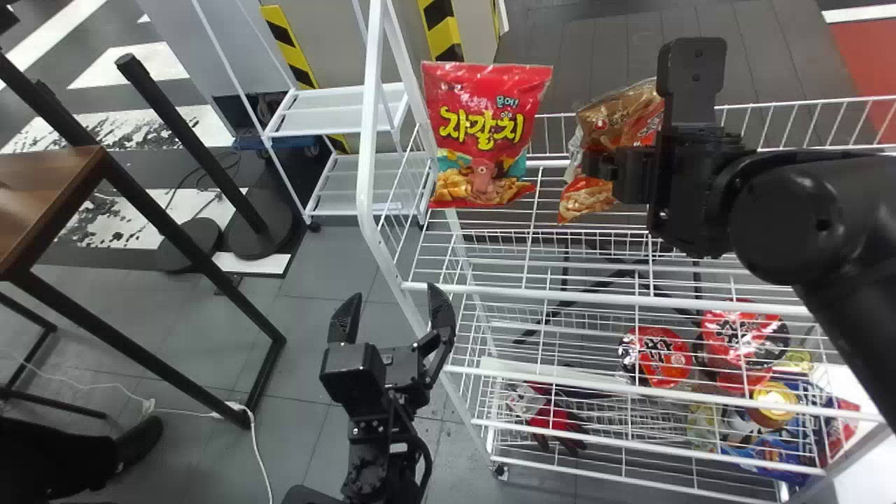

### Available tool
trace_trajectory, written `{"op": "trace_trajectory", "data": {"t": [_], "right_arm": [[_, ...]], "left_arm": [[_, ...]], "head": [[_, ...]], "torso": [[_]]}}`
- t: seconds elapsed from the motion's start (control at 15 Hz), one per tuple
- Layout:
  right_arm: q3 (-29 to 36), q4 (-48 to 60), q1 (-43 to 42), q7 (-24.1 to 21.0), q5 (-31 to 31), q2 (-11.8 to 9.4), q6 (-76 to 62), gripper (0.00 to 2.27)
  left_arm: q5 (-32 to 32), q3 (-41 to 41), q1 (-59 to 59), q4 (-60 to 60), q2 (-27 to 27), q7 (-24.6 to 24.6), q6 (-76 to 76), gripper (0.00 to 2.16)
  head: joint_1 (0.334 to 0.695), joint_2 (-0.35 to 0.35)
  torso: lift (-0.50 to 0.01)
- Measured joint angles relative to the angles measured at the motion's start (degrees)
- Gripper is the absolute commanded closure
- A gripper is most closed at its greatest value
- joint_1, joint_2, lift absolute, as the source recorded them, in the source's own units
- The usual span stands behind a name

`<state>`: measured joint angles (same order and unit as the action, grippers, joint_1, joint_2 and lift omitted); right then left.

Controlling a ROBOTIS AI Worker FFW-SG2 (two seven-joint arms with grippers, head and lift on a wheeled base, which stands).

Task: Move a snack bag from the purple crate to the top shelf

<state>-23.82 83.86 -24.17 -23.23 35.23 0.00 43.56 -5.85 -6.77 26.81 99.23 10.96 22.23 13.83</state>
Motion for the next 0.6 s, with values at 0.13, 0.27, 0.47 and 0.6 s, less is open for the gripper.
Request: {"op": "trace_trajectory", "data": {"t": [0.13, 0.27, 0.47, 0.6], "right_arm": [[0.0, 0.2, 0.0, 0.3, 0.0, 0.0, 0.0, 0.23], [-0.1, 0.4, 0.1, 0.6, 0.0, 0.0, 0.0, 0.23], [-0.3, 0.5, 0.1, 1.3, -0.1, 0.0, -0.4, 0.23], [-0.3, 0.5, 0.1, 1.6, -0.3, 0.0, -1.0, 0.23]], "left_arm": [[0.0, 0.0, 0.0, 0.0, 0.1, 0.0, 0.2, 0.09], [0.0, 0.0, 0.0, 0.0, 0.1, 0.0, 0.3, 0.09], [0.1, 0.0, -0.1, -0.1, 0.1, 0.0, 0.3, 0.09], [0.1, -0.1, -0.3, -0.3, 0.2, -0.1, 0.3, 0.09]], "head": [[0.695, 0.297], [0.695, 0.300], [0.695, 0.304], [0.695, 0.304]], "torso": [[-0.001], [-0.001], [-0.001], [-0.001]]}}
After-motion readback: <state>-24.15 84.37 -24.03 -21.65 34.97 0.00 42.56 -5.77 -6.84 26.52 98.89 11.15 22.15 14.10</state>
